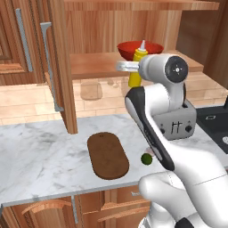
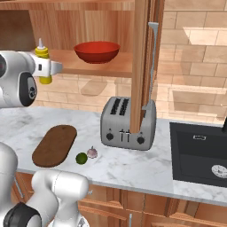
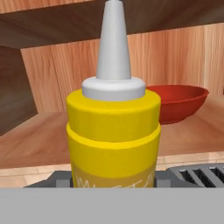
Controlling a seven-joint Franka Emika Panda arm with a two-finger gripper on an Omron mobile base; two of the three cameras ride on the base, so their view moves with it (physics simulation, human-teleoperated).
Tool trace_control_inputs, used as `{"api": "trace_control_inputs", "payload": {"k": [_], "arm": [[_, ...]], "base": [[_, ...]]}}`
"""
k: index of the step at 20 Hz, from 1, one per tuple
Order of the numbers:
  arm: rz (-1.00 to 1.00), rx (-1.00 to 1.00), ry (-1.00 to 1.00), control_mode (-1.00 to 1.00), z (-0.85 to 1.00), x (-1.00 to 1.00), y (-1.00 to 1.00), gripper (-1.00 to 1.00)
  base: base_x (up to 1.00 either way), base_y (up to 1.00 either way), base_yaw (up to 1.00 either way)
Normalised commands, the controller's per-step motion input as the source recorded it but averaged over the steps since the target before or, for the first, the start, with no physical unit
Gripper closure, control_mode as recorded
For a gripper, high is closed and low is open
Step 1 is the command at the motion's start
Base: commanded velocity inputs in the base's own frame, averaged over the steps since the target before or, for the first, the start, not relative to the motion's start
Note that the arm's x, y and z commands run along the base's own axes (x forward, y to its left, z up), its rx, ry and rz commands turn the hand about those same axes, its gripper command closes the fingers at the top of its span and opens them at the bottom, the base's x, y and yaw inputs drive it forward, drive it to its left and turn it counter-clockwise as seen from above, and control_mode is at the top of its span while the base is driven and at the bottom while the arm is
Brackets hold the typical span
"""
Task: Open the cabinet. Place the bowl and condiment on the counter. Then place the lime and garlic on the cutting board.
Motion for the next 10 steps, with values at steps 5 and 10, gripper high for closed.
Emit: {"api": "trace_control_inputs", "payload": {"k": [5,10], "arm": [[0.00,0.00,0.01,-1.00,-0.28,-0.04,0.00,1.00],[0.00,0.00,0.00,-1.00,-0.24,-0.10,0.00,1.00]], "base": [[0.00,0.00,0.00],[0.00,0.00,0.00]]}}
